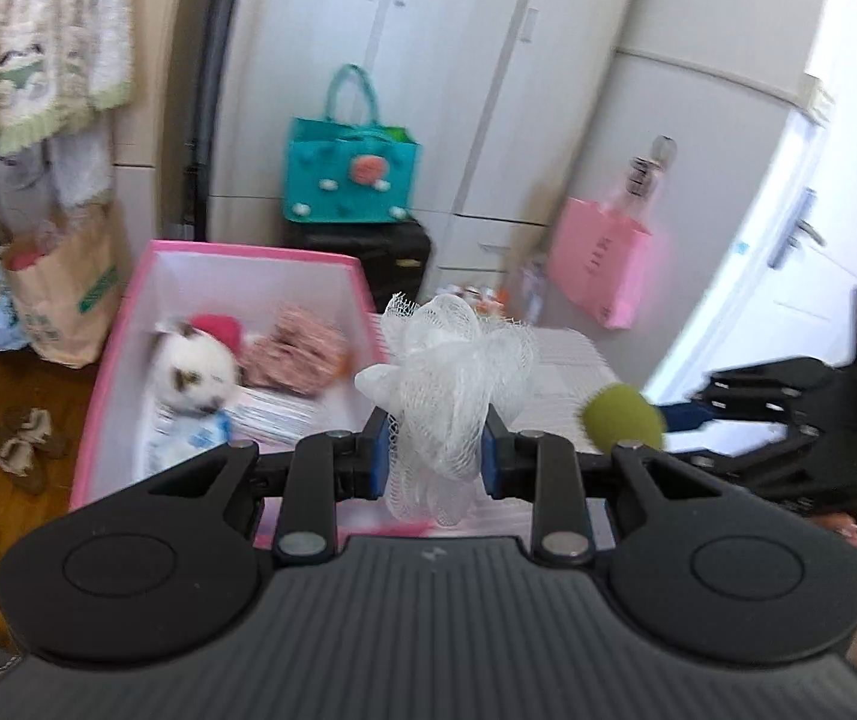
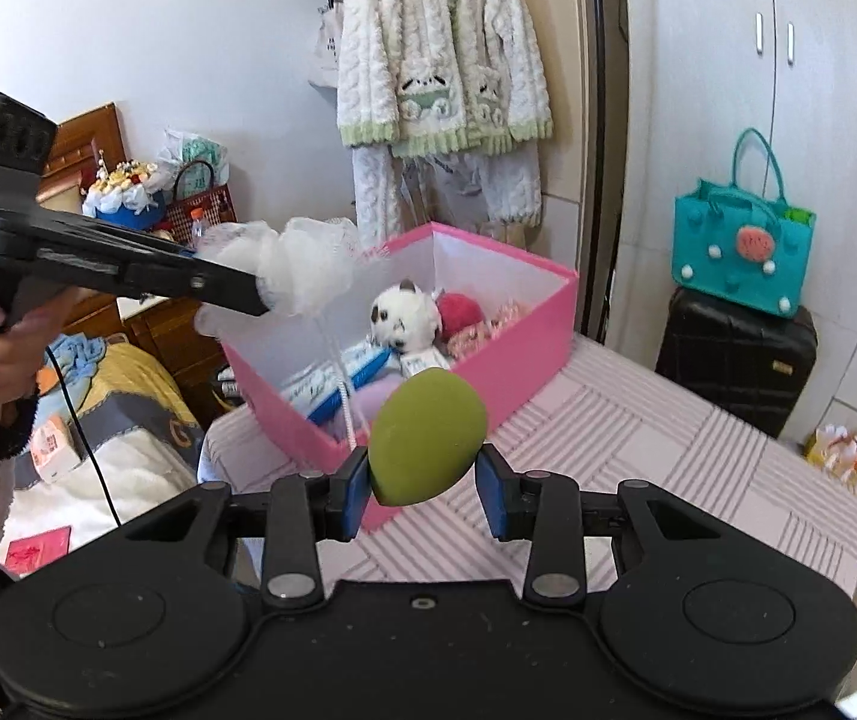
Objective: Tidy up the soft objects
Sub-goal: 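Lift the bath puff with the left gripper while the right carries the sponge over the box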
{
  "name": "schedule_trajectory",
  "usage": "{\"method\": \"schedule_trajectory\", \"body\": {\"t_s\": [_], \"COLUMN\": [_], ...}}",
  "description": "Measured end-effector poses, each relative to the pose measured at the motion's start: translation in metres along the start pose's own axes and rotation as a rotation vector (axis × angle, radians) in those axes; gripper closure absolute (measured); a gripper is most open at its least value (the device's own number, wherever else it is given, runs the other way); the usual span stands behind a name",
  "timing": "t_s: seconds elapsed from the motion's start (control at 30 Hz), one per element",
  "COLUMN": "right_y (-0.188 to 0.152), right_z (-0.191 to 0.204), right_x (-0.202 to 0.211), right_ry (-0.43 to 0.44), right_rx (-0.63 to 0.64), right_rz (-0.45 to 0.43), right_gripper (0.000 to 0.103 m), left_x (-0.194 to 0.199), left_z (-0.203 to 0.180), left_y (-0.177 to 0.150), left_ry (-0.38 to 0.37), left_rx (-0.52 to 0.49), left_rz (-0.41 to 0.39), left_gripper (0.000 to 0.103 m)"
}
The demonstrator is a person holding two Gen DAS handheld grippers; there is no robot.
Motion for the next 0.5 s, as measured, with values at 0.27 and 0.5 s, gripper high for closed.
{"method": "schedule_trajectory", "body": {"t_s": [0.27,0.5], "right_y": [0.023,0.04], "right_z": [-0.015,-0.024], "right_x": [-0.034,-0.063], "right_ry": [-0.007,-0.032], "right_rx": [0.024,0.034], "right_rz": [-0.023,-0.039], "right_gripper": [0.06,0.06], "left_x": [-0.052,-0.106], "left_z": [0.044,0.06], "left_y": [0.015,0.007], "left_ry": [0.105,0.172], "left_rx": [0.012,-0.003], "left_rz": [0.007,0.09], "left_gripper": [0.076,0.076]}}
Point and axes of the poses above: each gripper's, at about its wrist camera, not at the fingertips, and x roughly against the way its jaws point, z to its left, y to its top, the point moved 8 cm from there along -x, roughly the way its jaws point, and after that the axes turned 6 degrees about y, right-handed, at the moved point
